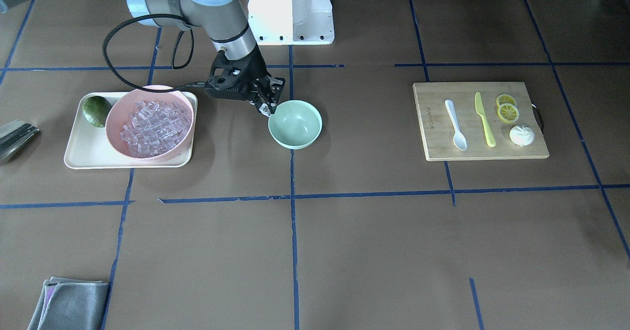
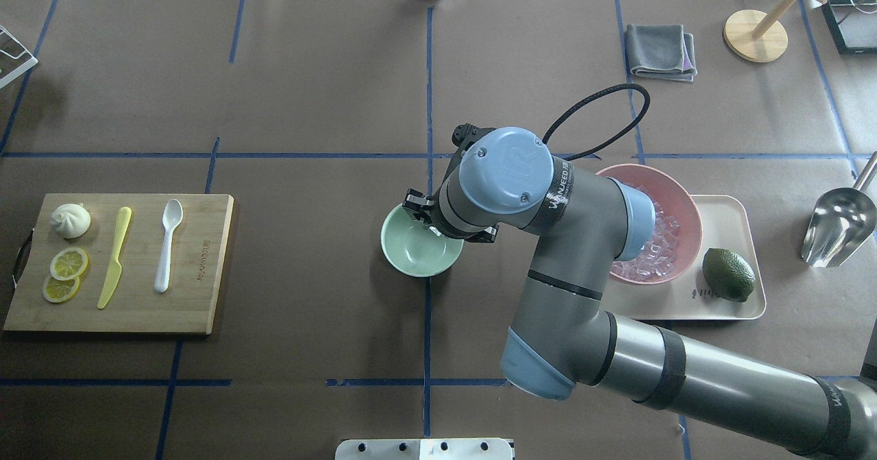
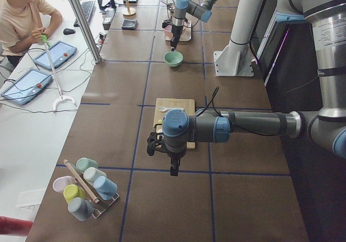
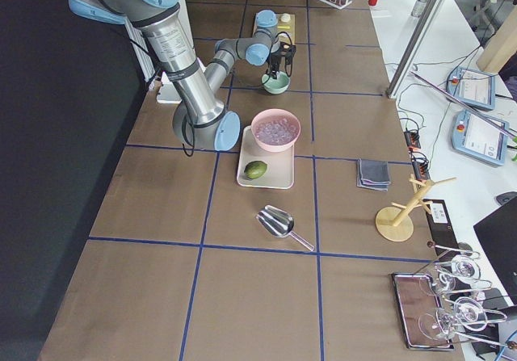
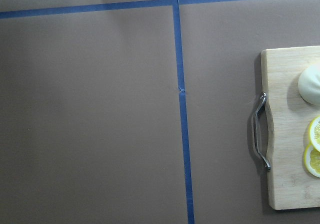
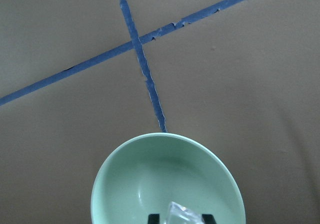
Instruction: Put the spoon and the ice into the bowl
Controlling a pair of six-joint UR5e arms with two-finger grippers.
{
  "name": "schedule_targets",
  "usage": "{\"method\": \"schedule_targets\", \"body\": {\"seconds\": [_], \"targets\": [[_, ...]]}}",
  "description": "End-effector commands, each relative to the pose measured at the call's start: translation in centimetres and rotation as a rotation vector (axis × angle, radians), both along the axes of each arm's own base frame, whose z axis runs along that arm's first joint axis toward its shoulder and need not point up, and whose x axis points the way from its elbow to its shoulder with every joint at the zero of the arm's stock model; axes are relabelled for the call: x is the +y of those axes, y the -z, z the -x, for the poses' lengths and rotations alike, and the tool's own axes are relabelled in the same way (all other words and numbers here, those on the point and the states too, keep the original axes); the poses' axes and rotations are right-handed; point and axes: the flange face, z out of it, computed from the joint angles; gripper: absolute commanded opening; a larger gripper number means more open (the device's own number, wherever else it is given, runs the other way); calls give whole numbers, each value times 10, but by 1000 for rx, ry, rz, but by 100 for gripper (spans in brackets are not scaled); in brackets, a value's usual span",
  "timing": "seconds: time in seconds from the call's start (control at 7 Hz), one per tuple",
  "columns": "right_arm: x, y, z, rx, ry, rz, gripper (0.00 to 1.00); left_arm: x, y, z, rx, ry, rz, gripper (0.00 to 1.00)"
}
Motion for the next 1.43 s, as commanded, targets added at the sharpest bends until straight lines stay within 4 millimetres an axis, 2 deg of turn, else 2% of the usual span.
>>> {"method": "schedule_targets", "body": {"seconds": [0.0,0.14,0.29,0.43,0.57,0.71,0.86,1.0,1.14,1.29], "targets": [[0,-1,5,-2,-3,-1,69,-3,3,0,0,2,-34,100],[0,2,2,-8,-3,-7,74,-4,5,-4,14,0,-34,100],[-10,4,-19,-23,-22,-13,85,-8,13,-19,155,-18,-28,100],[-14,-9,-50,-27,-36,-3,99,-16,31,-35,223,0,14,100],[-18,-30,-98,-39,-41,25,99,-42,57,-57,228,49,72,100],[-31,-54,-155,-50,-13,50,99,-46,73,-105,241,16,59,100],[-41,-75,-200,-52,28,46,99,-52,90,-133,240,60,76,100],[-45,-96,-243,-46,35,36,99,-64,114,-177,220,92,92,100],[-52,-121,-284,-31,60,13,99,-66,129,-219,189,118,93,99],[-59,-154,-327,-12,91,-14,99,-72,148,-260,162,141,83,98]]}}
